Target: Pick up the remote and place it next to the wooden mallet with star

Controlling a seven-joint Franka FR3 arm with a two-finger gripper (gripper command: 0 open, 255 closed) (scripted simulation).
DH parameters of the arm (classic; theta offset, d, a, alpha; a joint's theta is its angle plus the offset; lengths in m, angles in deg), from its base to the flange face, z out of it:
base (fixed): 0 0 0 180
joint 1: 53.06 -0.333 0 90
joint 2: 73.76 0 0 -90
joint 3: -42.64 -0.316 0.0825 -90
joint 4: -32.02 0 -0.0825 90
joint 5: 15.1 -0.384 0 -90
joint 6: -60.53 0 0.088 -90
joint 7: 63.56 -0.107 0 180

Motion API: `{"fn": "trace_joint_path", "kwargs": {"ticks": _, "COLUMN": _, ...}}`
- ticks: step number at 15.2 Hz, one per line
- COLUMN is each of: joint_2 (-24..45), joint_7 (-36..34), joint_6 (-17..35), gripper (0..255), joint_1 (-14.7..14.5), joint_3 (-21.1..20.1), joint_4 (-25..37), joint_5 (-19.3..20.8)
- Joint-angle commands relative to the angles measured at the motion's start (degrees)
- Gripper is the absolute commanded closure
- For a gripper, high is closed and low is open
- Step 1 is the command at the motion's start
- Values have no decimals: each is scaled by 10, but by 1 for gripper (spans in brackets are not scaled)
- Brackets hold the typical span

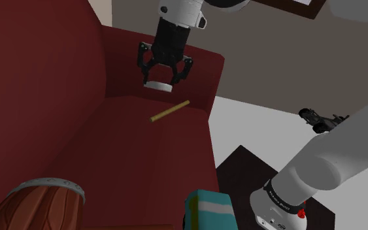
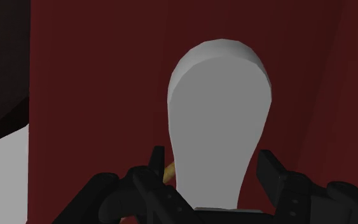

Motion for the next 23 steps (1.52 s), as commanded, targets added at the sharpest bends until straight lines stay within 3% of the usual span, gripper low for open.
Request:
{"fn": "trace_joint_path", "kwargs": {"ticks": 1, "joint_2": 39, "joint_7": -39, "joint_6": 1, "gripper": 255, "joint_1": -6, "joint_3": -24, "joint_4": 35, "joint_5": 23}}
{"fn": "trace_joint_path", "kwargs": {"ticks": 6, "joint_2": 161, "joint_7": -141, "joint_6": -13, "gripper": 255, "joint_1": -43, "joint_3": -70, "joint_4": 149, "joint_5": 112}}
{"fn": "trace_joint_path", "kwargs": {"ticks": 10, "joint_2": 270, "joint_7": -215, "joint_6": -46, "gripper": 255, "joint_1": -109, "joint_3": -80, "joint_4": 265, "joint_5": 194}}
{"fn": "trace_joint_path", "kwargs": {"ticks": 23, "joint_2": 271, "joint_7": -216, "joint_6": 54, "gripper": 255, "joint_1": -102, "joint_3": -72, "joint_4": 165, "joint_5": 196}}
